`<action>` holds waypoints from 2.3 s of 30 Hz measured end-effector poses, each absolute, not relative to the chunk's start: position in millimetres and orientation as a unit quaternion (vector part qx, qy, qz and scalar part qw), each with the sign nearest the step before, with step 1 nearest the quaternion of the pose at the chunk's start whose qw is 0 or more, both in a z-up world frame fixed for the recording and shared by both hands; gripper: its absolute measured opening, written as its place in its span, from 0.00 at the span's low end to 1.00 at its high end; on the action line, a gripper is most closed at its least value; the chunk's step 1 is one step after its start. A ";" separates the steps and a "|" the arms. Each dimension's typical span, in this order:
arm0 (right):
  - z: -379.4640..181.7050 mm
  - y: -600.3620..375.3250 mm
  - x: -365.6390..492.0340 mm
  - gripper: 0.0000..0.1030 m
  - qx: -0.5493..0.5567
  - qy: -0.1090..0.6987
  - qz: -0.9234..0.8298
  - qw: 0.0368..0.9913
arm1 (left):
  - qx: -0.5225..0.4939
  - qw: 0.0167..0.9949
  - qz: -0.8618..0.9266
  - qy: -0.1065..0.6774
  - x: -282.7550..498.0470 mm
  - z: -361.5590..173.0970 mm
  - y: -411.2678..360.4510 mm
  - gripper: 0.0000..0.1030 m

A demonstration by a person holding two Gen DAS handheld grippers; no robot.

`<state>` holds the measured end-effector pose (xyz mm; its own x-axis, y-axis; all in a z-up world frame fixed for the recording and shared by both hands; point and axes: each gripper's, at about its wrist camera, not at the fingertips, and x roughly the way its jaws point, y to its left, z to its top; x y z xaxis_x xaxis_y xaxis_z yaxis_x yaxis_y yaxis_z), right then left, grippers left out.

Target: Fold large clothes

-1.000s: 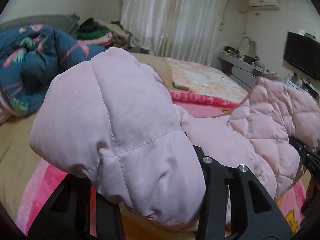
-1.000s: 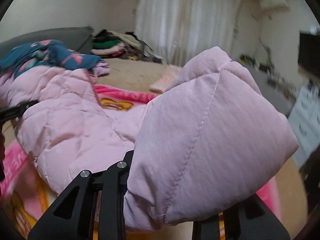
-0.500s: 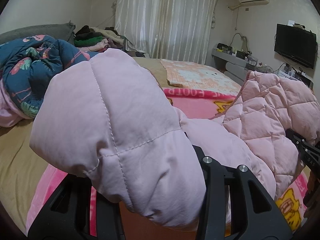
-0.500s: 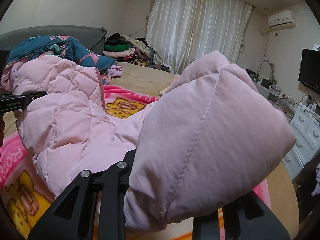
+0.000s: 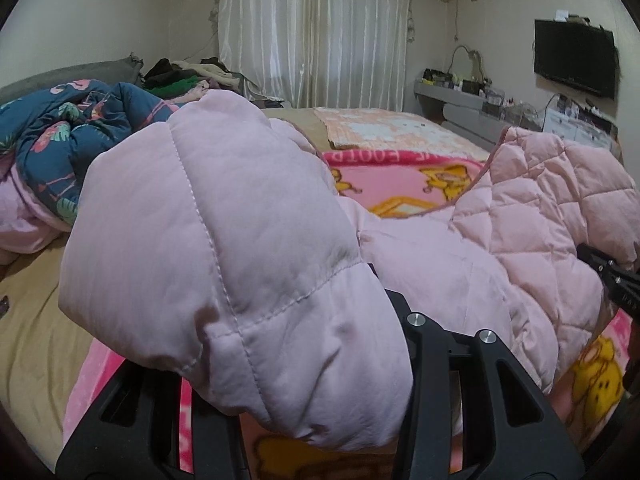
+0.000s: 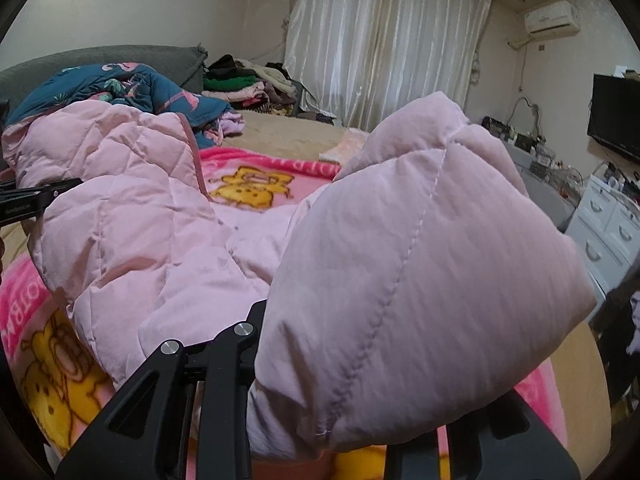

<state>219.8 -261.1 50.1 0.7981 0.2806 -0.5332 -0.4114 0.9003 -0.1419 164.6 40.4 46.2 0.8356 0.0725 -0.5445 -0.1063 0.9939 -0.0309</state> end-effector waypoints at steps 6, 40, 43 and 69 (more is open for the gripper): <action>33.5 -267.7 219.6 0.25 -0.091 0.287 0.154 0.941 | -0.035 0.951 0.062 0.300 158.0 30.9 45.8 0.33; -33.2 -330.1 201.5 0.88 0.120 0.401 0.061 0.906 | -0.092 0.934 0.092 0.333 135.4 -17.1 59.3 0.42; -31.1 -337.1 188.8 0.95 0.115 0.401 0.054 0.907 | -0.112 0.930 0.089 0.337 131.8 -18.4 64.9 0.48; 13.0 -371.1 81.4 0.96 0.054 0.327 0.033 0.943 | -0.105 0.927 0.140 0.331 10.0 18.5 96.5 0.91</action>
<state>81.4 -371.1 13.0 0.7834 0.0981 -0.6138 -0.0270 0.9919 0.1241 10.0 96.5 18.5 0.7415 0.1902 -0.6434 -0.3298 0.9385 -0.1026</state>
